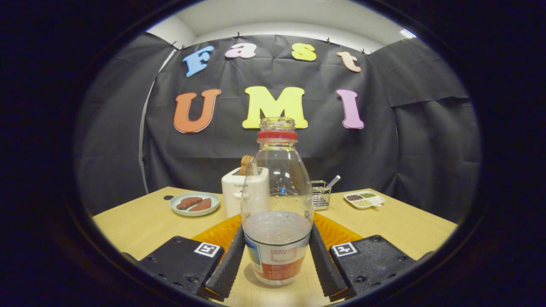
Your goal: Take the bottle from table, then pour the juice into the cup, finally place the bottle on the coaster
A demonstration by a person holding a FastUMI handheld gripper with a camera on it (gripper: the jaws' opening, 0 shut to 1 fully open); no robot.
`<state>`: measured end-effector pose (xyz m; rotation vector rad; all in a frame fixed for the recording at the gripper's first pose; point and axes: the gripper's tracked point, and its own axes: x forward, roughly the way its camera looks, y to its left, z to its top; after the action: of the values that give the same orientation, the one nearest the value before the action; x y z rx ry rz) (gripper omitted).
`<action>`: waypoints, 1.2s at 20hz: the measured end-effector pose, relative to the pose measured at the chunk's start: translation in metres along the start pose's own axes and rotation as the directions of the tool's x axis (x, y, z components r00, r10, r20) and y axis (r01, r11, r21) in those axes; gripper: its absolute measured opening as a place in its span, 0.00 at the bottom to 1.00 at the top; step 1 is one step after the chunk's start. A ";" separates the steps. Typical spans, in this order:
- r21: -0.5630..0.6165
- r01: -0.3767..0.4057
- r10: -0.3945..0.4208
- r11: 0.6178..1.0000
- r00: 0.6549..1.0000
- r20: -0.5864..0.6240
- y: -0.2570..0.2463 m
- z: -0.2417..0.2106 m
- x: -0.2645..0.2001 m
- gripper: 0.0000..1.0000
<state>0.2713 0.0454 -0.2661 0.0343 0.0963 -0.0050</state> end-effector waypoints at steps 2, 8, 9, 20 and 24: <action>0.004 -0.008 0.008 1.000 1.000 -0.001 0.002 -0.014 0.010 0.80; 0.016 -0.022 0.021 1.000 1.000 0.019 0.008 -0.027 0.017 0.81; 0.021 -0.020 0.019 1.000 0.999 0.027 0.006 -0.026 0.016 0.81; 0.036 -0.045 0.044 0.998 0.999 0.022 0.008 -0.029 0.012 0.94; 0.063 -0.066 0.062 0.996 0.996 0.069 0.008 -0.013 0.002 1.00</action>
<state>0.2721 0.0543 -0.2789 0.1027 0.0281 0.0548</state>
